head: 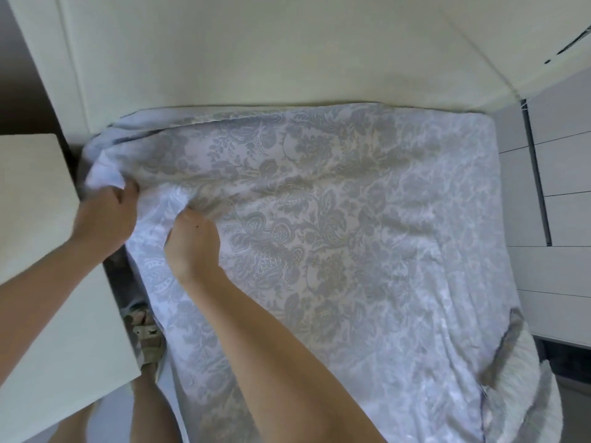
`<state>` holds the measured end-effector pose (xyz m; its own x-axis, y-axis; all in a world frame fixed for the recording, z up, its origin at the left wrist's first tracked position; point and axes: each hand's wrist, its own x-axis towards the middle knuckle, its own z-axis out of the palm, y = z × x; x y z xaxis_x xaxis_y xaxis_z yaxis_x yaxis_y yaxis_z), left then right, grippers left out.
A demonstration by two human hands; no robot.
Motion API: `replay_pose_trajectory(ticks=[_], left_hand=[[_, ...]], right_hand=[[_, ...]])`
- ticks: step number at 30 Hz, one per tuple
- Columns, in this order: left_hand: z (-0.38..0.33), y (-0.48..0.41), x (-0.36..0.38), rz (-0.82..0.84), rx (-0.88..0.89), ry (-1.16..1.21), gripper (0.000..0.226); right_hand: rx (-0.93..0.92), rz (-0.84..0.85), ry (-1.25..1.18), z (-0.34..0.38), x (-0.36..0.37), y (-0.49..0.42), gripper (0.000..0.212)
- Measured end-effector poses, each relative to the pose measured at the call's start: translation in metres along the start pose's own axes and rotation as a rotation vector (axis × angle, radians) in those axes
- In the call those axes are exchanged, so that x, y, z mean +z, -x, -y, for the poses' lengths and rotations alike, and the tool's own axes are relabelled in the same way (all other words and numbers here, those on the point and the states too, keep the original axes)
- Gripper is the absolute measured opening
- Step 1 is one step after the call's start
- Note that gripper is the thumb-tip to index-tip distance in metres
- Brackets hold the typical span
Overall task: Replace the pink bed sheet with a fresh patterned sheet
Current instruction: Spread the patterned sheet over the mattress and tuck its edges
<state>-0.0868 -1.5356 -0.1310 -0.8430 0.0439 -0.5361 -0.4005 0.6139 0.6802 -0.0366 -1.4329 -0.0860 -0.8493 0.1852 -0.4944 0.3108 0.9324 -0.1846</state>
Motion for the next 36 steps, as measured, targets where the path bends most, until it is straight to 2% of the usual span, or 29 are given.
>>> replay_pose_trajectory(ticks=[1,2,4,5,8,11,15,20,24,27,29,31,33,35,36], left_hand=[[0.005,0.014,0.005,0.042,-0.019,0.022,0.060],[0.013,0.022,0.015,0.079,-0.027,0.064,0.063],[0.018,0.040,0.022,0.109,-0.037,0.146,0.057],[0.020,0.046,0.023,0.122,-0.033,0.150,0.050],[0.022,0.045,0.028,0.087,-0.041,0.146,0.034],[0.018,0.038,0.029,0.045,-0.081,0.169,0.032],[0.022,0.035,0.029,-0.006,-0.041,0.168,0.036],[0.028,0.040,0.012,-0.131,0.032,0.041,0.035],[0.031,0.038,-0.008,-0.215,0.063,-0.015,0.036],[0.025,0.035,-0.002,-0.218,-0.035,-0.036,0.033],[0.023,0.029,0.003,-0.163,-0.097,-0.023,0.020],[0.023,0.022,-0.003,-0.108,-0.092,0.027,0.016],[0.025,0.014,-0.012,-0.095,-0.113,0.134,0.020],[0.027,0.003,-0.016,-0.080,-0.218,0.260,0.022],[0.029,-0.005,-0.019,-0.066,-0.287,0.327,0.021]], right_hand=[[0.018,-0.060,-0.015,-0.005,0.001,0.011,0.015],[0.025,-0.171,0.022,-0.016,0.006,0.025,0.028],[0.099,-0.154,0.105,-0.032,0.008,0.057,0.050],[0.120,-0.159,0.185,-0.040,0.014,0.069,0.054],[0.186,0.112,0.218,-0.069,0.030,0.095,0.045],[0.188,0.224,0.233,-0.081,0.041,0.103,0.026],[0.185,0.238,0.165,-0.081,0.055,0.097,0.018],[0.141,0.174,0.109,-0.070,0.048,0.097,0.013],[0.102,0.158,0.000,-0.047,0.054,0.103,0.029],[0.080,0.230,0.021,-0.043,0.056,0.096,0.038],[0.075,0.250,-0.015,-0.035,0.050,0.083,0.036],[0.041,0.148,-0.038,-0.019,0.034,0.062,0.029],[-0.068,-0.181,0.015,-0.004,0.012,0.033,0.022],[-0.270,-0.458,0.019,0.005,-0.013,0.003,0.016],[-0.414,-0.489,0.042,0.011,-0.020,-0.015,0.014]])
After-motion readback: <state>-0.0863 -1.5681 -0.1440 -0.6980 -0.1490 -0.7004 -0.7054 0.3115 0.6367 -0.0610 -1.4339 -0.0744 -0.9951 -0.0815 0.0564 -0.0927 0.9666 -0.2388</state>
